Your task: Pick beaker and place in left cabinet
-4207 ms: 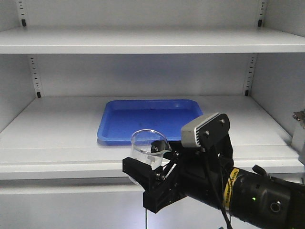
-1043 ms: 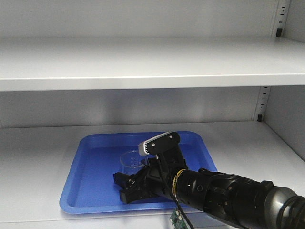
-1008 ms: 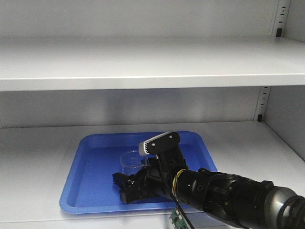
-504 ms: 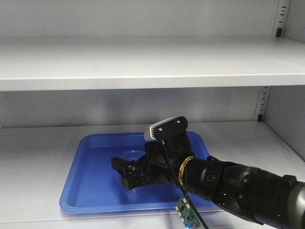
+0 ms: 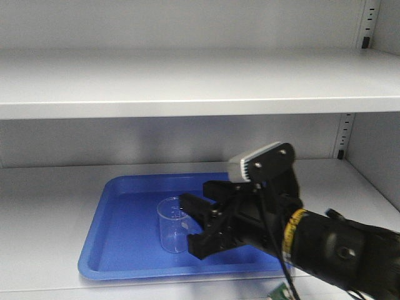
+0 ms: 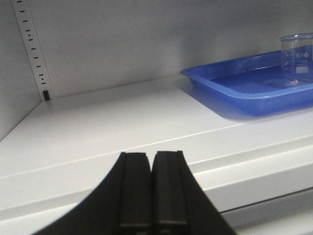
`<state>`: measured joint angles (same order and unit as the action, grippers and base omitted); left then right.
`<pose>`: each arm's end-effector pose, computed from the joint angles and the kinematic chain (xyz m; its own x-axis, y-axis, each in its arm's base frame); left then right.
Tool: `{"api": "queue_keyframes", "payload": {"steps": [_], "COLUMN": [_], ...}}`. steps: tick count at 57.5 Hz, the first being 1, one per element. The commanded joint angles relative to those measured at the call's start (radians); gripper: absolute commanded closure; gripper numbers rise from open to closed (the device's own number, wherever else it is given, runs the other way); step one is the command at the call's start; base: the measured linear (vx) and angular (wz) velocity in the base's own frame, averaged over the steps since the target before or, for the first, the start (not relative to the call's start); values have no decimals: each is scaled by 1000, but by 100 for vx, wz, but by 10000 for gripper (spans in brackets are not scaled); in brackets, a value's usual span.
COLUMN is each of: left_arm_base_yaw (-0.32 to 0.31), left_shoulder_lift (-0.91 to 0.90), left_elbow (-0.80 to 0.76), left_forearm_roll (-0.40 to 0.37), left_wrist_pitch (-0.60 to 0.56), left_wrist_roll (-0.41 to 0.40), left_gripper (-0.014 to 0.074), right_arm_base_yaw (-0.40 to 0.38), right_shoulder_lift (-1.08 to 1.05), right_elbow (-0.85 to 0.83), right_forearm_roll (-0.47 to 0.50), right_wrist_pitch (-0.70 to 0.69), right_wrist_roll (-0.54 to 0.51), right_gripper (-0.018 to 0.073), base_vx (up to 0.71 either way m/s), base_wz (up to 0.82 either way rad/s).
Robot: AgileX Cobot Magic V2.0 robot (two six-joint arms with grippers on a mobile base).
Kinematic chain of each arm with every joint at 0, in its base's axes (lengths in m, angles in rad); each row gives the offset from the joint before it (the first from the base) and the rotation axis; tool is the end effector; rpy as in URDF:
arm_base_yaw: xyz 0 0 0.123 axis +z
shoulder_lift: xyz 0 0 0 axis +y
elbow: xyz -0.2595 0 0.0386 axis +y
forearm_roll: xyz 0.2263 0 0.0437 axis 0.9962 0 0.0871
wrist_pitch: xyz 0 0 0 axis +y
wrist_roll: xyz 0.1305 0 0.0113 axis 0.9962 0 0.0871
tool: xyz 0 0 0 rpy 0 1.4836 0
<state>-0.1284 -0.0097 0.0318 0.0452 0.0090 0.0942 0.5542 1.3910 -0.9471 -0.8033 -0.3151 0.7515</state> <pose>0.0973 -0.0125 0.2050 0.0728 0.1307 -0.9887 0.1187 0.9832 0.1387 0.2748 0.2044 0.3103 -0.0951 -0.0893 -0.9915 -0.7037 0.7105 0.0035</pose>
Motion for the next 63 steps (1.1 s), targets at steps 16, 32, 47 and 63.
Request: {"api": "queue_keyframes", "payload": {"steps": [16,32,47,63], "left_arm_base_yaw": [-1,-1,-1,-1], "left_shoulder_lift": [-18,-18,-18,-18], "left_elbow": [16,16,16,16], "left_forearm_roll": [-3,-3,-3,-3], "left_wrist_pitch": [-84,-84,-84,-84], "left_wrist_roll": [-3,-3,-3,-3], "left_gripper": [595,595,595,595], "right_arm_base_yaw": [-5,-5,-5,-5], "right_shoulder_lift": [-176,-176,-176,-200], "right_elbow": [62,62,62,62], "right_forearm_roll": [13,13,13,376], "right_wrist_pitch": [-40,-40,-40,111], "right_wrist_roll": [-2,-2,-2,-161], "right_gripper": [571,568,568,566], "base_vx": [0,0,0,0], "base_wz": [0,0,0,0]}}
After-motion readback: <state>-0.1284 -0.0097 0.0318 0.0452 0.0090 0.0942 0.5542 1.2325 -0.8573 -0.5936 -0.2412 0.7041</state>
